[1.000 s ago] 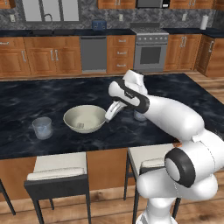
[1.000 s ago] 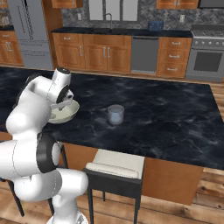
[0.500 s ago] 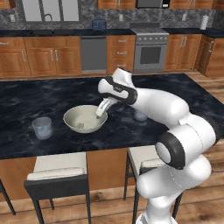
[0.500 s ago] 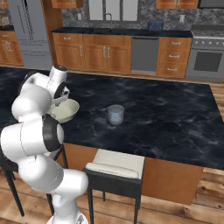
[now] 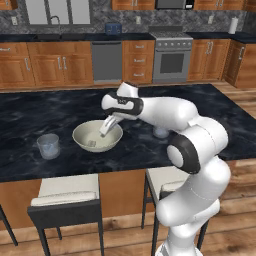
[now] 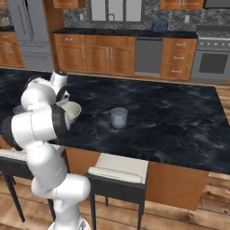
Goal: There are four ice cubes in the ice bowl. Place two ice cubes in each glass of water.
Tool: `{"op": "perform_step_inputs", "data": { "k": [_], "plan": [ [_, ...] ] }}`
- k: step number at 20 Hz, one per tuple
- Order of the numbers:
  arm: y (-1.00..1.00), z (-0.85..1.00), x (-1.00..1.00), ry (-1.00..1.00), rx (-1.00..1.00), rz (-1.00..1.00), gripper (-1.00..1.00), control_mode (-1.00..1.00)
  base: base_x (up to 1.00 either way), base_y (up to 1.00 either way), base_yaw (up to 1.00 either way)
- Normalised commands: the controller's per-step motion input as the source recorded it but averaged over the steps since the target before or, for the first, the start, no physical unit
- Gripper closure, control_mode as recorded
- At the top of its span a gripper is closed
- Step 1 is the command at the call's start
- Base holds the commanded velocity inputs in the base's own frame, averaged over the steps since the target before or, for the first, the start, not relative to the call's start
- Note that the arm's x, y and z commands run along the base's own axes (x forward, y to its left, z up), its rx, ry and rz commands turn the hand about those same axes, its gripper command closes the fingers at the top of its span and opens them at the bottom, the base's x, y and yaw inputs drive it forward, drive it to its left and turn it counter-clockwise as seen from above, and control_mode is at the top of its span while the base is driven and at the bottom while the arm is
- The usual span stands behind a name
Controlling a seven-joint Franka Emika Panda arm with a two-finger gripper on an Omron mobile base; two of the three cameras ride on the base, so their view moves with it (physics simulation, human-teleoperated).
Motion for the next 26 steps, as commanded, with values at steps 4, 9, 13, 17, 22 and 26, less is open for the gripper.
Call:
{"op": "perform_step_inputs", "data": {
  "k": [4, 9, 13, 17, 22, 26],
  "plan": [
    [0.21, -0.32, 0.36, 0.01, 0.0, 0.01, -1.0, -1.0, 0.0, 0.0, 0.0],
    [0.13, -0.3, 0.34, 0.05, 0.0, 0.03, -1.0, -1.0, 0.0, 0.0, 0.0],
    [0.05, -0.24, 0.25, 0.07, 0.0, 0.03, -1.0, -1.0, 0.0, 0.0, 0.0],
    [0.04, -0.19, 0.26, 0.06, 0.0, 0.02, -1.0, -1.0, 0.0, 0.0, 0.0],
    [0.04, -0.08, 0.13, 0.03, 0.0, 0.02, -1.0, -1.0, 0.0, 0.0, 0.0],
    [0.1, -0.13, 0.12, 0.02, 0.0, 0.03, -1.0, -1.0, 0.0, 0.0, 0.0]
  ]
}}
